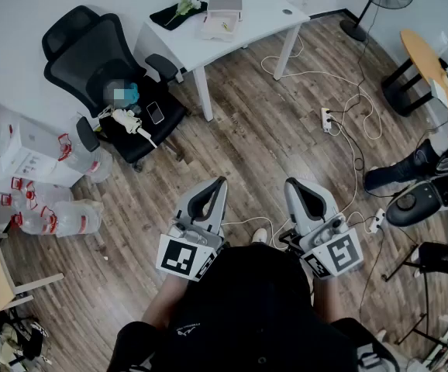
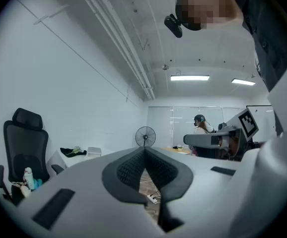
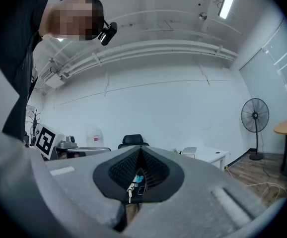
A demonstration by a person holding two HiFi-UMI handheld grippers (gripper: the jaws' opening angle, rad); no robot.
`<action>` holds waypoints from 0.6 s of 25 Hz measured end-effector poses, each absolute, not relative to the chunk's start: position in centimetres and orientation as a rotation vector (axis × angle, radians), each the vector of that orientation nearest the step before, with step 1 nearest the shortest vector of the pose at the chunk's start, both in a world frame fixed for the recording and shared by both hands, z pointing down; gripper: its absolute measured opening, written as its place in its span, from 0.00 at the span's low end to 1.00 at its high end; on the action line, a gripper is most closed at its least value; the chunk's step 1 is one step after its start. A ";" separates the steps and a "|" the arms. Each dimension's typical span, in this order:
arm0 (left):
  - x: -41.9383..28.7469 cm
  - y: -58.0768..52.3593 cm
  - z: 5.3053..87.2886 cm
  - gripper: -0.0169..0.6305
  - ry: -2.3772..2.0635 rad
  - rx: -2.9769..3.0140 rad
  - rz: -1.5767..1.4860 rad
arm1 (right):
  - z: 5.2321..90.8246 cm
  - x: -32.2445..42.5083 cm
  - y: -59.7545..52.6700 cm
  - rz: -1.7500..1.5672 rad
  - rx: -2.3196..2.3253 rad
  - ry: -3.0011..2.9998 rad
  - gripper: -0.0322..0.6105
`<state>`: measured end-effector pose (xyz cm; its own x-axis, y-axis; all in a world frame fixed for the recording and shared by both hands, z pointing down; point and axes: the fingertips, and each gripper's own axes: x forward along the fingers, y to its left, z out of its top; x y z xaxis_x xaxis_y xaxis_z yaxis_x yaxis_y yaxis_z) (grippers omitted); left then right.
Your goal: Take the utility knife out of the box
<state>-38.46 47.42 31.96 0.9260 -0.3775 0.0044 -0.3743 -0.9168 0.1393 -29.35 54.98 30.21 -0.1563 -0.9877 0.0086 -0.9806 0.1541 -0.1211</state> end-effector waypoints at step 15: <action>-33.0 53.2 32.5 0.03 -0.701 2.952 0.000 | 31.0 -23.2 60.6 -0.164 -1.916 2.363 0.05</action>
